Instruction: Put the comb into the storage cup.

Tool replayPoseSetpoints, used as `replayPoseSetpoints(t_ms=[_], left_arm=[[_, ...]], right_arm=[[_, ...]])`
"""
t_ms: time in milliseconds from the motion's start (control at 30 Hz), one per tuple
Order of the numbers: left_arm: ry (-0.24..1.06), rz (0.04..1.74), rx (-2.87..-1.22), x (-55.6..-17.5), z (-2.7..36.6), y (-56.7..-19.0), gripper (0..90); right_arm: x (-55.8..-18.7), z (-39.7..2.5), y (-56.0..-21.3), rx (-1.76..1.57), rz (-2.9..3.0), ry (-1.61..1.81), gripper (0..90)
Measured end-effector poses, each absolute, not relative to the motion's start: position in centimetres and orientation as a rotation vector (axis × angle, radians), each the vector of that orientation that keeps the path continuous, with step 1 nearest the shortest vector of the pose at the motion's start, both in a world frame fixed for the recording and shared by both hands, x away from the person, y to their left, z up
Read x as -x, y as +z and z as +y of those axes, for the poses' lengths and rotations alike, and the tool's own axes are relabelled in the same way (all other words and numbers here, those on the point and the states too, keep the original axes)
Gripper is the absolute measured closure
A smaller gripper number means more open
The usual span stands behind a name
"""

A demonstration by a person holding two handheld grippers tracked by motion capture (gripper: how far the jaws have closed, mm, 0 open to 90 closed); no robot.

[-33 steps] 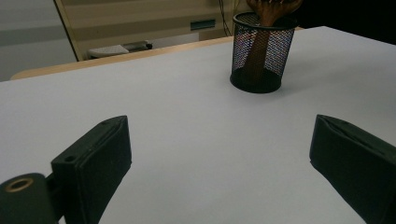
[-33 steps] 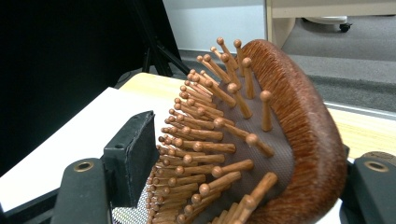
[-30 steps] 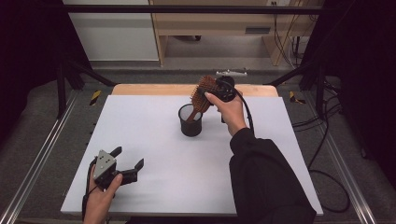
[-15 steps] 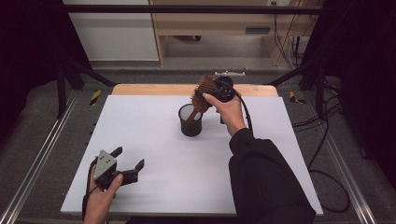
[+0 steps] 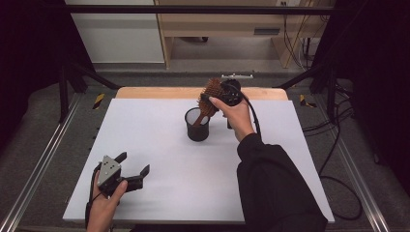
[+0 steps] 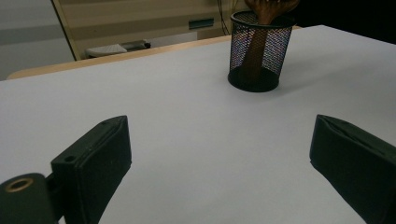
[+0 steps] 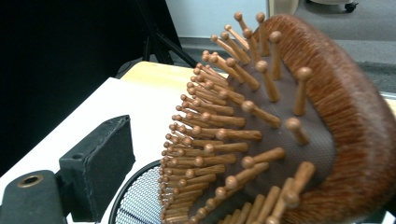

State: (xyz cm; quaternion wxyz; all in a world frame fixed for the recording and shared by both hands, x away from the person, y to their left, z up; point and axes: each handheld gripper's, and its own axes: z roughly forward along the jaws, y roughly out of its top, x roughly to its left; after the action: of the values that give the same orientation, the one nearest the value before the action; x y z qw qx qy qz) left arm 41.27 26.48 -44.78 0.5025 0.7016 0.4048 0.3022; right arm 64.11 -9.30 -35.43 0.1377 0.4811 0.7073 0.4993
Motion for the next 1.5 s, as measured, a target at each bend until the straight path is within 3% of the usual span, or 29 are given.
replayPoseSetpoints(t_ms=[1500], left_arm=[[0.736,0.985,-1.686,-41.3,26.6,-44.7,5.8]], right_arm=[[-61.9,-11.4,-33.9,-1.266,2.002,1.363,8.9]])
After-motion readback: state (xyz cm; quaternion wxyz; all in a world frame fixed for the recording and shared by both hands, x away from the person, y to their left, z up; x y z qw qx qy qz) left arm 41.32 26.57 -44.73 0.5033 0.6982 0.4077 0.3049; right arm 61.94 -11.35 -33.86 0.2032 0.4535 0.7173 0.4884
